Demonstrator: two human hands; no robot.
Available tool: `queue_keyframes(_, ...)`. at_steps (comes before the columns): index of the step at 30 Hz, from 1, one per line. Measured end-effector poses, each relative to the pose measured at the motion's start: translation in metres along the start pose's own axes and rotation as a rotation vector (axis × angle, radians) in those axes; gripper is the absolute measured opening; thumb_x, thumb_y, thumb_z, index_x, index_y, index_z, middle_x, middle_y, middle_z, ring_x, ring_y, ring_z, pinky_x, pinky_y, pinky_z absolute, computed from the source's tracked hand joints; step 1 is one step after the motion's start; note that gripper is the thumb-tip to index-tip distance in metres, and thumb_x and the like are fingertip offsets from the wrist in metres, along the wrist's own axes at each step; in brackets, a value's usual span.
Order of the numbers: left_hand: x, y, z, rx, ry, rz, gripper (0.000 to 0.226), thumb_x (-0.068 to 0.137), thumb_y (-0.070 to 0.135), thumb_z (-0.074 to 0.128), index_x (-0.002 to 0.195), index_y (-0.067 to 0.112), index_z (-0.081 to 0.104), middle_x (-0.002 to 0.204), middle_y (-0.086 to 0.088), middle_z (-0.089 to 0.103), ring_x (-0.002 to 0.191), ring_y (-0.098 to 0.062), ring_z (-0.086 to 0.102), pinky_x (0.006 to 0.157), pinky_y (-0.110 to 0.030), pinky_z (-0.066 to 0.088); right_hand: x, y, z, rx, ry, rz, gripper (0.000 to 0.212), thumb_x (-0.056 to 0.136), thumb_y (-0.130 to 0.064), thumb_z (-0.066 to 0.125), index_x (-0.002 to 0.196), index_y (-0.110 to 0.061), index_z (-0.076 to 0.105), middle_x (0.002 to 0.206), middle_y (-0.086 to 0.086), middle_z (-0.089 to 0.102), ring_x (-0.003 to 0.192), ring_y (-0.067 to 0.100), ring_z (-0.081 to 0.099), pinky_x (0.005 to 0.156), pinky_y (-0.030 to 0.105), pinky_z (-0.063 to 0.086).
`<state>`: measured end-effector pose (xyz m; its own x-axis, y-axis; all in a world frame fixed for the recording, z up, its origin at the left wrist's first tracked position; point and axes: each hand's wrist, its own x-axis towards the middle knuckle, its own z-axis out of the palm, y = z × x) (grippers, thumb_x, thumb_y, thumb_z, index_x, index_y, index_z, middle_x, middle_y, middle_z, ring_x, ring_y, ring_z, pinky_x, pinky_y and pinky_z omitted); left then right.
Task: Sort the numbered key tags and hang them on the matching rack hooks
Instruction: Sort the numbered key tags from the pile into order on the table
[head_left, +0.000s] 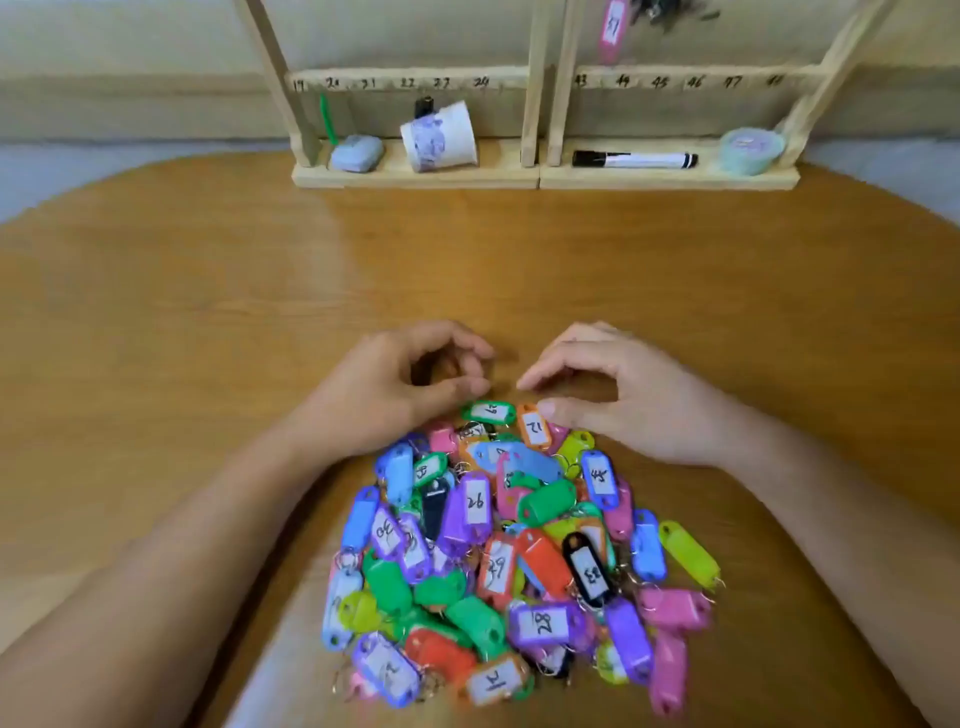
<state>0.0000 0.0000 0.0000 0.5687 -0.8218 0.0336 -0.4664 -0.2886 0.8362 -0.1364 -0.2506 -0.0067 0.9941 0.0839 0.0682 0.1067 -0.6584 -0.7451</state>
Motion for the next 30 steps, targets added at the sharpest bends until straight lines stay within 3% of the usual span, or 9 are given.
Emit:
queue_keyframes(2,-0.001,0.000,0.001,0.001,0.003,-0.012,0.021,0.099,0.024,0.078,0.120,0.024,0.074,0.104,0.007,0.079,0.095,-0.020,0.071,0.094,-0.032,0.052,0.000,-0.003,0.002,-0.045,-0.027,0.012,0.033,0.088,-0.058,0.072,0.116,-0.042,0.075,0.115,-0.019,0.065,0.120,0.012,0.058,0.111,0.046,0.043)
queue_keyframes(7,-0.002,-0.004,0.003,0.029,0.090,-0.005,0.018,0.100,0.020,0.077,0.117,0.026,0.075,0.094,0.007,0.078,0.080,-0.002,0.063,0.080,-0.020,0.049,0.002,-0.008,0.002,-0.099,-0.070,0.052,0.037,0.083,-0.058,0.083,0.117,-0.046,0.073,0.115,-0.024,0.061,0.116,0.001,0.054,0.114,0.044,0.034)
queue_keyframes(13,0.000,-0.008,0.000,0.093,0.131,0.040,0.017,0.099,0.024,0.078,0.115,0.027,0.077,0.088,0.007,0.074,0.073,0.001,0.059,0.072,-0.013,0.044,0.011,-0.005,0.005,-0.085,-0.026,0.065,0.027,0.084,-0.050,0.082,0.109,-0.042,0.076,0.106,-0.020,0.065,0.105,0.010,0.059,0.103,0.044,0.045)
queue_keyframes(15,0.002,-0.010,-0.001,0.084,0.134,0.039,0.016,0.099,0.027,0.077,0.115,0.028,0.077,0.088,0.007,0.074,0.073,0.000,0.059,0.072,-0.014,0.044,0.015,-0.003,0.006,-0.037,0.001,0.080,0.021,0.086,-0.039,0.085,0.106,-0.037,0.077,0.104,-0.014,0.067,0.102,0.013,0.060,0.097,0.042,0.050)
queue_keyframes(19,0.006,-0.014,0.000,0.111,0.166,0.051,0.015,0.098,0.026,0.079,0.113,0.027,0.078,0.085,0.011,0.072,0.073,-0.002,0.061,0.070,-0.010,0.042,0.023,0.001,0.015,-0.045,0.175,0.121,0.016,0.088,-0.029,0.084,0.102,-0.035,0.077,0.095,-0.012,0.063,0.090,0.013,0.059,0.087,0.041,0.053)
queue_keyframes(22,0.009,-0.013,0.002,0.142,0.196,0.058,0.015,0.097,0.027,0.079,0.112,0.029,0.077,0.087,0.012,0.072,0.078,-0.007,0.065,0.072,-0.013,0.045,0.027,0.004,0.019,-0.010,0.259,0.136,0.011,0.096,-0.024,0.076,0.100,-0.034,0.077,0.090,-0.012,0.064,0.081,0.011,0.057,0.079,0.037,0.052)
queue_keyframes(26,0.020,-0.011,0.001,0.238,0.161,0.120,0.022,0.096,0.026,0.079,0.116,0.035,0.076,0.105,0.013,0.068,0.089,-0.010,0.065,0.083,-0.023,0.050,0.022,0.002,0.011,0.105,0.306,0.145,0.016,0.102,-0.017,0.070,0.104,-0.030,0.079,0.089,-0.011,0.070,0.079,0.000,0.056,0.073,0.013,0.042)
queue_keyframes(28,0.028,-0.008,0.000,0.234,0.094,0.153,0.025,0.095,0.026,0.081,0.116,0.037,0.076,0.112,0.014,0.067,0.090,-0.012,0.065,0.084,-0.026,0.052,0.020,0.005,0.010,0.149,0.334,0.157,0.018,0.101,-0.015,0.070,0.104,-0.030,0.079,0.089,-0.010,0.070,0.079,0.002,0.058,0.074,0.015,0.045)
queue_keyframes(30,0.036,-0.003,0.001,0.207,0.003,0.207,0.026,0.095,0.024,0.082,0.118,0.035,0.078,0.117,0.014,0.066,0.100,-0.009,0.066,0.089,-0.021,0.049,0.019,0.009,0.008,0.193,0.366,0.164,0.017,0.101,-0.017,0.071,0.103,-0.032,0.078,0.091,-0.004,0.073,0.085,0.017,0.065,0.079,0.027,0.052)
